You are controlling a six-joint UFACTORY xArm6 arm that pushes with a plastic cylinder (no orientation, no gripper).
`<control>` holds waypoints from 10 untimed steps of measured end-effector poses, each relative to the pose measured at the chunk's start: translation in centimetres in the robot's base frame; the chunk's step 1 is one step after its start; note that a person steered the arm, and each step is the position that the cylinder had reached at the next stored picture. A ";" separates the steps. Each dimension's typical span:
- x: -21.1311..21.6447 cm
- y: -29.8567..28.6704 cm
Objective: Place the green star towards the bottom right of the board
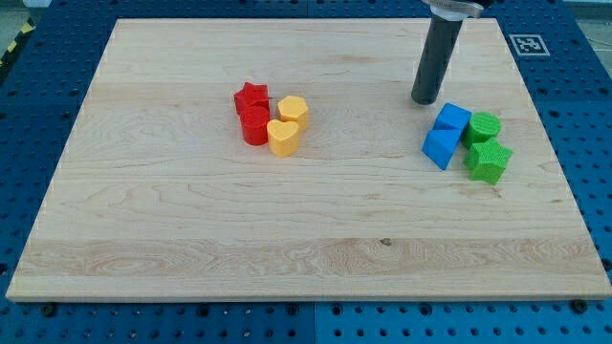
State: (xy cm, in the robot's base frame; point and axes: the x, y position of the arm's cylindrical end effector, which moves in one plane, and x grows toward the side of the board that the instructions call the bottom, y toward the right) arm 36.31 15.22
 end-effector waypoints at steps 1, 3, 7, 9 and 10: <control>-1.5 0.0; -2.5 1.7; 0.8 5.1; 3.4 9.7; 6.5 10.0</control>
State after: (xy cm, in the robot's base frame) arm 42.80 25.18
